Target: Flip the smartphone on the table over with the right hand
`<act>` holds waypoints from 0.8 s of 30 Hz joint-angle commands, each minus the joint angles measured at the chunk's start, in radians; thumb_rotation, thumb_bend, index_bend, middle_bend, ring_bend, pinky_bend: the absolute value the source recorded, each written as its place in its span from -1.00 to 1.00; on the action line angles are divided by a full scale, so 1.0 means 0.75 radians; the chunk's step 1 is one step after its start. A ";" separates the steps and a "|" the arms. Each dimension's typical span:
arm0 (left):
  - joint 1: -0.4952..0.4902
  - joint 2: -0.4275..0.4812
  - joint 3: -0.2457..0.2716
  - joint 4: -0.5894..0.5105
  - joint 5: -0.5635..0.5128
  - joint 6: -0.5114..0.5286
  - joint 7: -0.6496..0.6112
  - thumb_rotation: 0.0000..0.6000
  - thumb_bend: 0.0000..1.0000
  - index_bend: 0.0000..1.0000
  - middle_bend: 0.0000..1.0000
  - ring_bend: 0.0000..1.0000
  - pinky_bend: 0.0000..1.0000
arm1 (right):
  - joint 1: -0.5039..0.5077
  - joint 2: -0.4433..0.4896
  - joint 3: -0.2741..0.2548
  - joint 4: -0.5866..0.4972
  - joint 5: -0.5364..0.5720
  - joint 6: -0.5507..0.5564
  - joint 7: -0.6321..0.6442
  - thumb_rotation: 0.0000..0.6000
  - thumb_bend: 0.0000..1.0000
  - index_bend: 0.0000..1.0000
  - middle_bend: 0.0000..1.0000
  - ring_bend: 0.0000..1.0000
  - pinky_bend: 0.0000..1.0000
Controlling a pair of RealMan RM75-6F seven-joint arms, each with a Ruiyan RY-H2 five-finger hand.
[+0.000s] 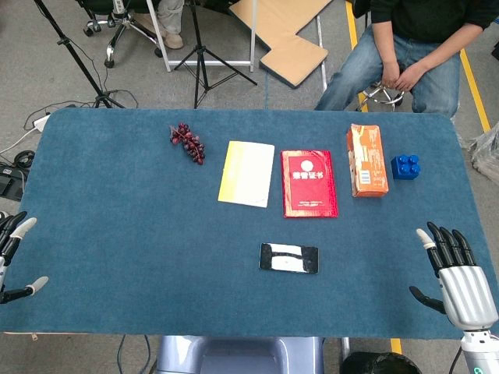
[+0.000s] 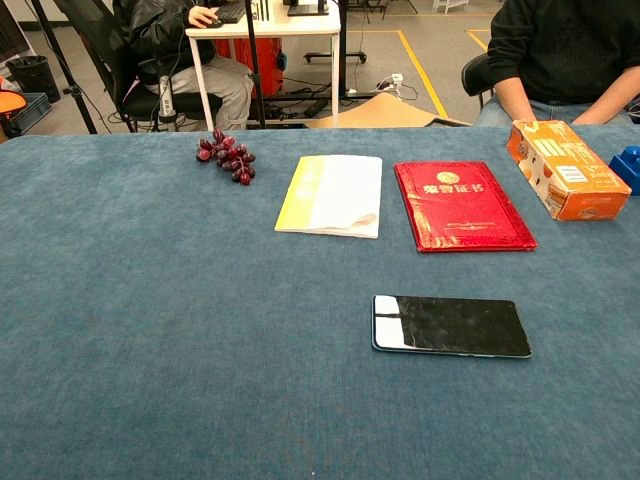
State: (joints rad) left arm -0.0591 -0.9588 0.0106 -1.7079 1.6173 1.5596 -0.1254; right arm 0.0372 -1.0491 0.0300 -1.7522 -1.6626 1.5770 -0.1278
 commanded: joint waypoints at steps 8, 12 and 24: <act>-0.009 0.019 0.011 -0.017 0.009 -0.032 -0.031 1.00 -1.00 -1.00 -1.00 -1.00 -1.00 | 0.061 -0.029 -0.039 0.030 -0.040 -0.124 0.060 1.00 -1.00 -0.99 -1.00 -1.00 -1.00; -0.017 0.013 0.005 -0.020 -0.004 -0.046 -0.013 1.00 -1.00 -1.00 -1.00 -1.00 -1.00 | 0.161 -0.096 -0.031 0.085 -0.057 -0.269 0.077 1.00 -1.00 -0.97 -1.00 -1.00 -1.00; -0.067 -0.017 -0.037 -0.007 -0.141 -0.166 0.033 1.00 -1.00 -1.00 -1.00 -1.00 -1.00 | 0.473 -0.341 0.029 0.201 0.070 -0.764 0.029 1.00 -0.50 -0.80 -0.91 -1.00 -1.00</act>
State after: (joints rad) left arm -0.1023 -0.9664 -0.0106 -1.7164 1.5275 1.4484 -0.1068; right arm 0.3387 -1.2435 0.0335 -1.6336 -1.6471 1.0647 -0.0794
